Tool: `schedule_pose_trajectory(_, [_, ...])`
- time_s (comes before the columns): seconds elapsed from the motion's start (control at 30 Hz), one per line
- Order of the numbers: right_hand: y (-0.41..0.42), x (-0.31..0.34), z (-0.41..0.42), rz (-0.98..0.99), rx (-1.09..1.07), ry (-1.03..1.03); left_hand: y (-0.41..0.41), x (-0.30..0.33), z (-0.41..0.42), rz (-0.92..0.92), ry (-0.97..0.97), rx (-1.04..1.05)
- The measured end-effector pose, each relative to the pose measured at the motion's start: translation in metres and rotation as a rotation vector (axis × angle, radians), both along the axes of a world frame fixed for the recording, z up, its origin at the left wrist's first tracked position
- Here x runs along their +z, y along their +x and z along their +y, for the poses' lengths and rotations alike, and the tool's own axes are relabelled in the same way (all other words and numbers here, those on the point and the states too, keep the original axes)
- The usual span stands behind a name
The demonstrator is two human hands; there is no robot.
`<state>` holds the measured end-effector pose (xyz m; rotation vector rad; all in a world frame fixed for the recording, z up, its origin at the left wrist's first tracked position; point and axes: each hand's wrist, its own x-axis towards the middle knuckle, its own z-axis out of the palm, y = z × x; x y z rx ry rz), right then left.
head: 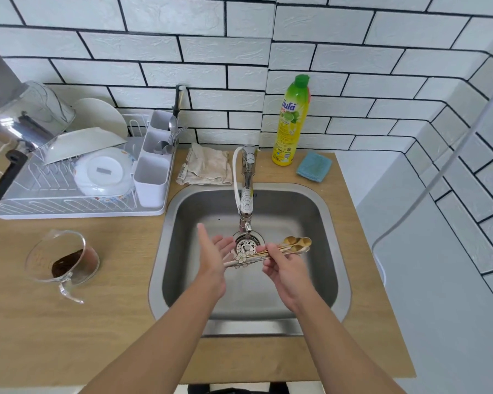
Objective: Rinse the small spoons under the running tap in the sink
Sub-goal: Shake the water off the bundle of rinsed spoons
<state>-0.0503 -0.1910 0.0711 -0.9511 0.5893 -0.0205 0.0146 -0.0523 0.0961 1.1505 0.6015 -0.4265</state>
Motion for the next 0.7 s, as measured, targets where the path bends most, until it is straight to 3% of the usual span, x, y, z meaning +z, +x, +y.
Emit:
schedule_pose_trajectory(0.2, [-0.002,0.001,0.011,0.034,0.016,-0.010,-0.004,-0.002,-0.010,-0.040,0.155,-0.082])
schedule_pose_trajectory(0.7, [-0.002,0.002,0.018,0.050,0.038,-0.017,-0.012,-0.014,-0.019,-0.055,0.205,-0.130])
